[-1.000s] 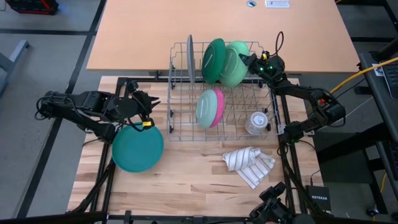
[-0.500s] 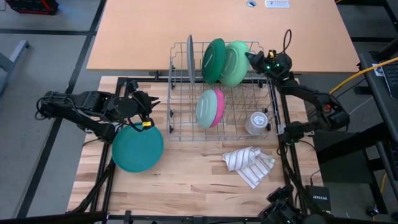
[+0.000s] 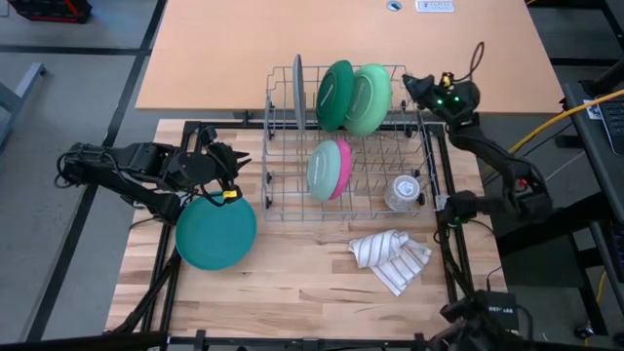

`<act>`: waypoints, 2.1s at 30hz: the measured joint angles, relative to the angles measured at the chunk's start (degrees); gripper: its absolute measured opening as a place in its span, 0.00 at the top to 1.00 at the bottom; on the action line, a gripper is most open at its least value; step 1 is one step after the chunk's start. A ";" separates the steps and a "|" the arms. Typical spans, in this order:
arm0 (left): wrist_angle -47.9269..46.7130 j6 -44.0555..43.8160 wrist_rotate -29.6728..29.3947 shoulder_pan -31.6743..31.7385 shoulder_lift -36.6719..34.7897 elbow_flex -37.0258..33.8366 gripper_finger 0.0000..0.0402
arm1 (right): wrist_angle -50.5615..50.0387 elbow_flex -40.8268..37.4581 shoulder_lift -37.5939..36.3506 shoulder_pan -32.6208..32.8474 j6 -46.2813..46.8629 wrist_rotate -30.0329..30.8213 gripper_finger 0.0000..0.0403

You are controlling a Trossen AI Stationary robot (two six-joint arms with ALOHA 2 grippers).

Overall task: Sort dishes
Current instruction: Put the blue plate in the dish rack

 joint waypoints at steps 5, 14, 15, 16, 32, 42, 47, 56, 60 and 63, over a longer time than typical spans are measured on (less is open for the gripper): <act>-2.03 -1.43 0.77 0.00 0.00 0.00 0.87 | 0.26 0.00 -4.09 -0.39 4.72 -7.21 0.58; -4.31 -10.39 22.47 -0.18 0.49 0.02 0.87 | 0.15 0.00 -10.27 1.44 14.31 -28.18 0.58; -4.49 -11.47 24.76 -0.54 0.93 0.02 0.87 | 0.19 0.00 -10.79 2.73 14.75 -29.29 0.58; -4.53 -12.22 26.73 -0.97 1.43 0.02 0.86 | 0.14 0.00 -11.34 4.32 15.07 -30.28 0.58; -10.74 -22.57 40.75 -11.16 18.66 0.01 0.50 | 0.06 0.00 -14.52 43.04 14.75 -25.81 0.58; -11.78 -34.13 44.15 -18.92 26.91 0.02 0.49 | -4.81 0.00 -14.45 62.80 7.95 -12.11 0.58; -11.81 -36.81 44.10 -21.82 29.74 0.01 0.49 | -11.37 0.00 -14.45 69.32 3.57 -3.54 0.58; -15.07 -43.62 41.61 -24.28 34.74 0.02 0.49 | -17.18 0.00 -14.45 77.10 -0.70 6.95 0.58; -17.74 -45.44 40.65 -24.53 36.32 0.02 0.49 | -17.12 0.00 -14.45 79.16 -2.29 7.75 0.58; -17.84 -45.44 38.79 -24.52 37.29 0.01 0.49 | -17.19 0.00 -14.45 80.22 -3.20 8.53 0.58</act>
